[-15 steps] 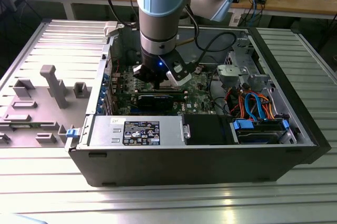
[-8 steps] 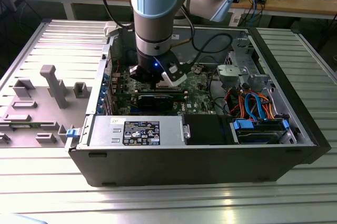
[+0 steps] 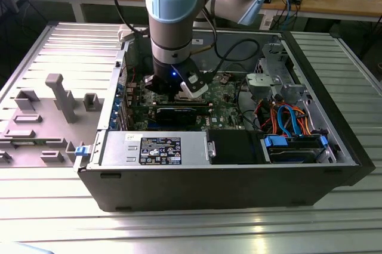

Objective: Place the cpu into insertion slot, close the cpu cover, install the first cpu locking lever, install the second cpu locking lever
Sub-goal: 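Install the second cpu locking lever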

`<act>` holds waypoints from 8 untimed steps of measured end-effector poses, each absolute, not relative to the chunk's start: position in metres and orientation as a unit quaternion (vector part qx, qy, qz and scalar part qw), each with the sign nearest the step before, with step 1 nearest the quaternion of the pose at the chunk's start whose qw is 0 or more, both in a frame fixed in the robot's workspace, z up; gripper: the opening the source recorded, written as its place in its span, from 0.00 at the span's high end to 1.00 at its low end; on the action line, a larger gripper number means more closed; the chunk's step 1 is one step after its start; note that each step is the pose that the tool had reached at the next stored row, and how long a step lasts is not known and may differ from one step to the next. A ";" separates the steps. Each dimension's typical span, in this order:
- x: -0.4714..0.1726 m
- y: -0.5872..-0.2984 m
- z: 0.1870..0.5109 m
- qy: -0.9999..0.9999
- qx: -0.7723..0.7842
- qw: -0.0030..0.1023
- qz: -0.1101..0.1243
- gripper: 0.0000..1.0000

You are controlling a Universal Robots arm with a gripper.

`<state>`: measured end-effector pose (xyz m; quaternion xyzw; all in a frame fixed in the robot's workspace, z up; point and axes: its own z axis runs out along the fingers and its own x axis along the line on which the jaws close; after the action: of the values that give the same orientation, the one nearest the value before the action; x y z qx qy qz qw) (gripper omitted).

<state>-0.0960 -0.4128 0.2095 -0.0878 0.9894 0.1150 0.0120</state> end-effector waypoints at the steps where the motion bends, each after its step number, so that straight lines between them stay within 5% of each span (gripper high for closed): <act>1: -0.096 -0.413 0.209 0.989 -0.088 0.012 0.115 0.89; 8: -0.096 -0.410 0.203 0.989 -0.088 0.012 0.115 0.89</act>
<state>-0.0961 -0.4105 0.2033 -0.0880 0.9894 0.1149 0.0120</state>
